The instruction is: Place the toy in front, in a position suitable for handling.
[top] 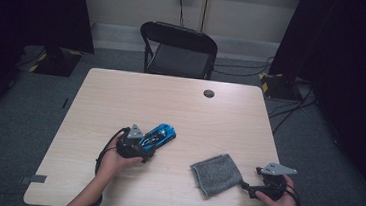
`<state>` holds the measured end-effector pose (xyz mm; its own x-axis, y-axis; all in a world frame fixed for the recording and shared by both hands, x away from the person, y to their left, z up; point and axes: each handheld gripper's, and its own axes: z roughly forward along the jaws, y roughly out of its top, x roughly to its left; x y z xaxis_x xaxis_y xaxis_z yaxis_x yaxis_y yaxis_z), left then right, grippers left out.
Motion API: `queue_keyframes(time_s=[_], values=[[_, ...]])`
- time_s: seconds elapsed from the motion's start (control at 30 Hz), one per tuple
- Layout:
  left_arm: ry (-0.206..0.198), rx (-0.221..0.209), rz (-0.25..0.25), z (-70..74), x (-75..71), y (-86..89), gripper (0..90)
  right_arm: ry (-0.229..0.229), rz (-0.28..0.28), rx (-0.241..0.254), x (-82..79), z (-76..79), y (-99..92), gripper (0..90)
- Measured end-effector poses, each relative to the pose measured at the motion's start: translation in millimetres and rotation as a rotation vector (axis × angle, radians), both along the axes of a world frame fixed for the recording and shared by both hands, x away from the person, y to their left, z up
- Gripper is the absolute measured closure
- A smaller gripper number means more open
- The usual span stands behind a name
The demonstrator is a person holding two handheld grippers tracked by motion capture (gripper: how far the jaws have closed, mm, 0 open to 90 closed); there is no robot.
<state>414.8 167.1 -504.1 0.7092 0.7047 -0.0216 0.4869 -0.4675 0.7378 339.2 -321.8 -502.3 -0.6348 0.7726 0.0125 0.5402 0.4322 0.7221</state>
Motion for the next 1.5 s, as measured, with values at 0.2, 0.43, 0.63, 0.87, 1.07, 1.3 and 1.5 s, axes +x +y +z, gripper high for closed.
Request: queue_keyframes(time_s=[0.2,0.43,0.63,0.87,1.07,1.3,1.5], values=[[-0.003,0.001,0.001,-0.1,0.1,-0.4,24.0,-0.001,0.001,0.0,0.0,0.1,0.0,13.2],[-0.002,0.001,-0.003,-0.1,0.5,-0.2,24.0,0.017,0.027,0.021,-2.9,8.2,-0.6,17.6],[-0.003,0.001,-0.005,-0.1,0.8,-0.1,23.9,-0.056,0.063,0.118,-5.2,30.9,8.2,25.4],[-0.003,0.001,-0.007,-0.1,1.0,-0.1,24.0,-0.045,0.209,0.086,1.7,34.6,41.6,31.4],[-0.002,0.001,-0.006,-0.1,0.9,-0.1,23.9,-0.023,0.289,0.095,7.6,29.5,67.5,37.5],[-0.003,0.001,-0.007,-0.1,1.0,-0.1,24.0,0.044,0.259,0.049,9.6,14.4,82.0,36.2],[-0.002,0.001,-0.007,-0.1,1.0,0.0,24.0,0.053,0.161,0.045,13.9,11.7,95.6,36.0]])
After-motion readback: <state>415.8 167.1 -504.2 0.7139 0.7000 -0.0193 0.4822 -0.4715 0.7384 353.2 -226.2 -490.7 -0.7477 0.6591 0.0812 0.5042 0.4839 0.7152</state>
